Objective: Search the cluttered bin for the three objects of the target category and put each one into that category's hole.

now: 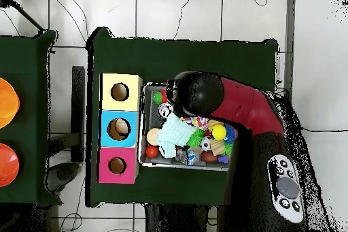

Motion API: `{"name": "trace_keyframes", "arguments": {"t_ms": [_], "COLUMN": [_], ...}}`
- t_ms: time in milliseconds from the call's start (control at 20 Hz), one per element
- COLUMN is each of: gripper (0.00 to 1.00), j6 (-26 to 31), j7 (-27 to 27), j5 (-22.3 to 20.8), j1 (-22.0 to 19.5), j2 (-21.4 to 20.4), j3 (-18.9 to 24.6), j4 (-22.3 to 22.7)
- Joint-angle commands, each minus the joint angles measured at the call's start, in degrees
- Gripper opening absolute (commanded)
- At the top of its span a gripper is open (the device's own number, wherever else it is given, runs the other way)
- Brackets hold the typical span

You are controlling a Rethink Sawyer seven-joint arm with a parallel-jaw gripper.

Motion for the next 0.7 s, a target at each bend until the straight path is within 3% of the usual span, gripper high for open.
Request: {"name": "trace_keyframes", "arguments": {"t_ms": [50,450,700], "gripper": [0.00,0.00,0.00], "j6": [-0.29,0.66,1.60], "j7": [9.36,8.82,10.92], "j5": [1.59,1.22,1.56], "j1": [-1.04,-0.90,0.50], "j2": [4.40,5.38,1.80], "j3": [1.92,1.71,0.16], "j4": [0.10,-1.82,0.78]}}
